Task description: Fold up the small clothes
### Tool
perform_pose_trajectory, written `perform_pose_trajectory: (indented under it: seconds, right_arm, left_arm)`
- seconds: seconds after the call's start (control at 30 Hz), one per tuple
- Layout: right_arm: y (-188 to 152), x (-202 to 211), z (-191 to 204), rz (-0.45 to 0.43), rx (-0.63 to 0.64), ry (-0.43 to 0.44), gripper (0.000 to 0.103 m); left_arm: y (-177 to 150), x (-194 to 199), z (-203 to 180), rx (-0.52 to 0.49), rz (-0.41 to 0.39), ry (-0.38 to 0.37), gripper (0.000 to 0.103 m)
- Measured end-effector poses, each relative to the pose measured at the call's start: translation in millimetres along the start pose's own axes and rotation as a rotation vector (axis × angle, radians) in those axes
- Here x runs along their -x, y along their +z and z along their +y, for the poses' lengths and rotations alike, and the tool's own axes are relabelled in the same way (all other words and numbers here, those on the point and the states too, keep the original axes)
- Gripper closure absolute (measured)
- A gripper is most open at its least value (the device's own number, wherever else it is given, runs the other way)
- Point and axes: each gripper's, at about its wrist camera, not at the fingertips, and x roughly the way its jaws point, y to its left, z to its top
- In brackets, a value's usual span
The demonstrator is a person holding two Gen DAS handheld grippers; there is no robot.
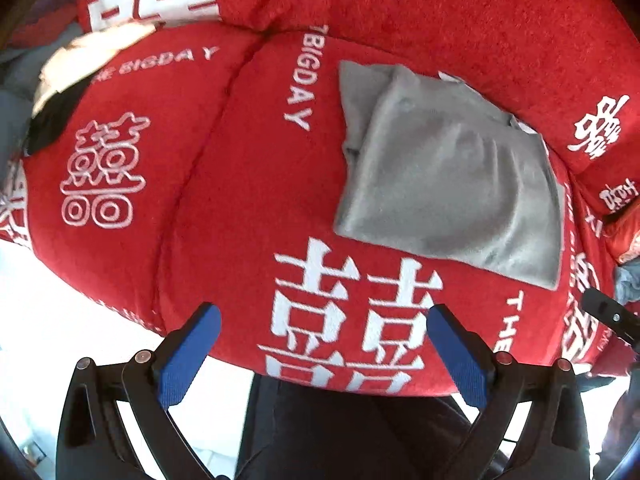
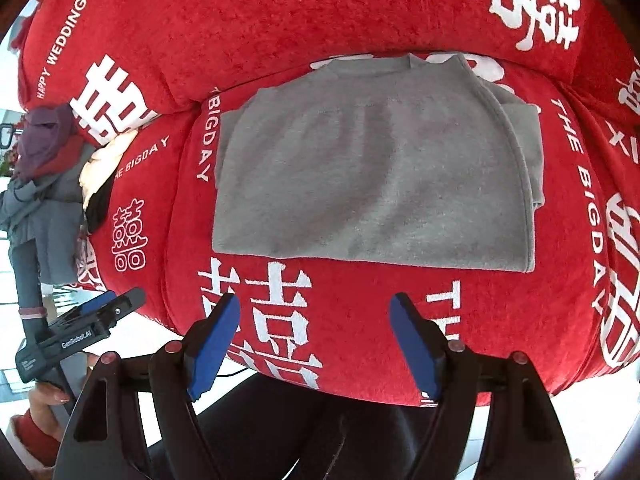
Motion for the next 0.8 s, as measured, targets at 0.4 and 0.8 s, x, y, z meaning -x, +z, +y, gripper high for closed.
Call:
perform_pose_trajectory:
  seconds: [0.4, 0.8]
  right_arm:
    - [-15, 2, -30, 0.003, -0.077, -0.025, 0.023]
    - [-31, -17, -76, 0.041, -0.162, -0.03, 0.023]
  left_arm:
    - [3, -9, -14, -0.018, 0.033, -0.007, 0.0]
    - [6, -35, -55, -0.125, 0.071, -0.008, 0.0]
